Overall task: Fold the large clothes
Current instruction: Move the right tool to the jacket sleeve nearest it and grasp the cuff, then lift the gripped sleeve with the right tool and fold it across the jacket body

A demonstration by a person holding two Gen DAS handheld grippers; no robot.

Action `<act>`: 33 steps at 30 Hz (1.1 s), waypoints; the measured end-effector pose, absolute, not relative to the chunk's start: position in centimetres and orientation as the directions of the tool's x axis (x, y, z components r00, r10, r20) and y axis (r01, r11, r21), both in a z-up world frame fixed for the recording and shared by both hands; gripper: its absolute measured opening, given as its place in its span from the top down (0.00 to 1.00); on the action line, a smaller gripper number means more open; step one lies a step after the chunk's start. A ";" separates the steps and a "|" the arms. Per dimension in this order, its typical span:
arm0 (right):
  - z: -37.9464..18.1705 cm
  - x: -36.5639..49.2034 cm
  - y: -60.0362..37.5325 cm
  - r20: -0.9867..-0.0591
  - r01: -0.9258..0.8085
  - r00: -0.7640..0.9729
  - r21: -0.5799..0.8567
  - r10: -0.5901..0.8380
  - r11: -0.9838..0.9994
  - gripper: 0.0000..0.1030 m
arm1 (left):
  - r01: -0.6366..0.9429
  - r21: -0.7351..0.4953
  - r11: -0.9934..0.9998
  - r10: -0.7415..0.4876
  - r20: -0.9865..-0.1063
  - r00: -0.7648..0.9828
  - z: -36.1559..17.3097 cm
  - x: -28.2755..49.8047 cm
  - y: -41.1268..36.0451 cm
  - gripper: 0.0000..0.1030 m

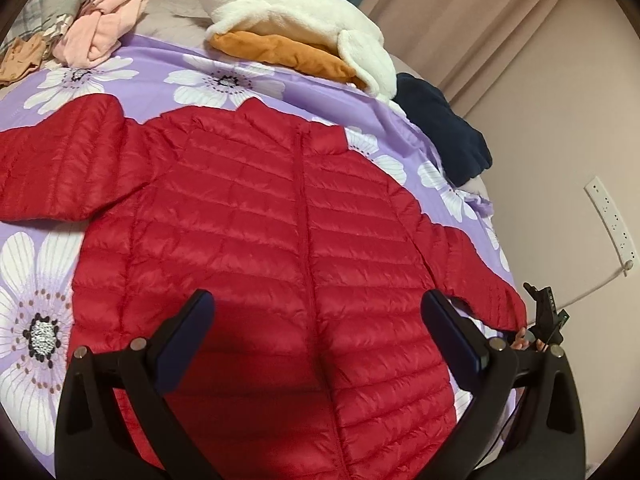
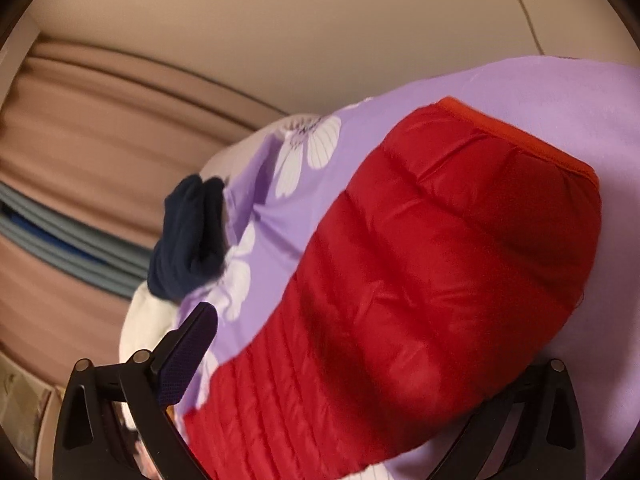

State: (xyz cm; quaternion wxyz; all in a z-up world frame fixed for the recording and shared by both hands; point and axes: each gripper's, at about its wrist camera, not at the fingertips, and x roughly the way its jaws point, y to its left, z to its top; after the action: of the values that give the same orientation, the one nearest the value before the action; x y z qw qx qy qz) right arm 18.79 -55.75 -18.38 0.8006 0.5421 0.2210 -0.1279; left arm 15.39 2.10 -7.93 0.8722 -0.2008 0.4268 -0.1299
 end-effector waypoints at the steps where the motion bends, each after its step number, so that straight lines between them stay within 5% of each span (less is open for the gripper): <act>1: -18.4 18.9 -55.9 -0.497 0.453 0.868 0.809 0.024 0.375 0.12 | 0.051 -0.460 0.886 -0.395 -0.694 0.602 -8.0 15.3 2.3 0.00; 7: -19.6 18.5 -57.4 -0.539 0.520 0.842 0.807 -0.008 0.282 0.59 | 0.030 -0.473 0.881 -0.397 -0.702 0.591 -8.4 15.3 3.1 0.00; 12: -19.3 17.6 -58.0 -0.575 0.553 0.818 0.777 -0.019 0.300 0.82 | 0.031 -0.477 0.878 -0.403 -0.704 0.584 -8.5 15.0 3.3 0.00; 33: -1.7 23.0 -43.6 -0.552 0.339 0.824 0.303 -0.126 0.891 0.86 | -0.123 -0.555 0.823 -0.376 -0.694 0.614 -9.4 13.1 10.9 0.00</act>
State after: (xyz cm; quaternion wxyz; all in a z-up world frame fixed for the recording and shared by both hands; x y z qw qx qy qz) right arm 23.02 -43.61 -1.74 0.9344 0.1977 0.2689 -0.1244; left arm 13.12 10.93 -9.38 0.8508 -0.2881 0.4332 -0.0742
